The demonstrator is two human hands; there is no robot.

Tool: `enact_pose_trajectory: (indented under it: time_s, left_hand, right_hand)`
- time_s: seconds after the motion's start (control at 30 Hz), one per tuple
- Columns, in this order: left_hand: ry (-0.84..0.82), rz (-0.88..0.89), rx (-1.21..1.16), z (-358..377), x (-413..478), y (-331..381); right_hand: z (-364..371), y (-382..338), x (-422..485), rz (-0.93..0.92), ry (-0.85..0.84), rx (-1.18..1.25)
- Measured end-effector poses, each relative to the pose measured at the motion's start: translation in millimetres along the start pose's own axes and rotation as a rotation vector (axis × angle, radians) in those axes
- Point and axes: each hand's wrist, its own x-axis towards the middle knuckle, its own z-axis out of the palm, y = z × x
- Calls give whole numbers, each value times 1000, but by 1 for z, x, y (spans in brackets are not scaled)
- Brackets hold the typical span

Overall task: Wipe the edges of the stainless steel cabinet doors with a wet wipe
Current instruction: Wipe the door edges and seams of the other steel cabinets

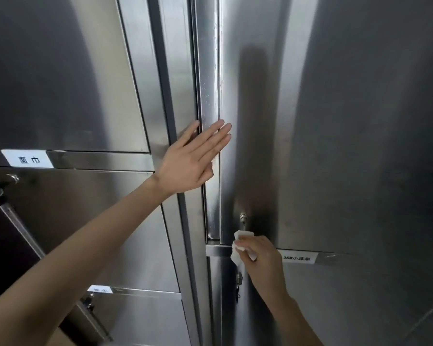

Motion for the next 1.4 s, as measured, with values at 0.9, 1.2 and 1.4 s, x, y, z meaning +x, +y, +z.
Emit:
enact_pose_trajectory:
  time_s: [0.9,1.2,1.4]
  left_hand:
    - [-603,-83,-704,34,-186,203]
    - [-769,-219,-877,53,-209,225]
    - [-791,-228,-989,63,-213,231]
  right_hand:
    - [7,42,-75,174,-95,-338]
    - [12,55,-87,208,-93,-364]
    - [9,63,-87,231,-77,-396]
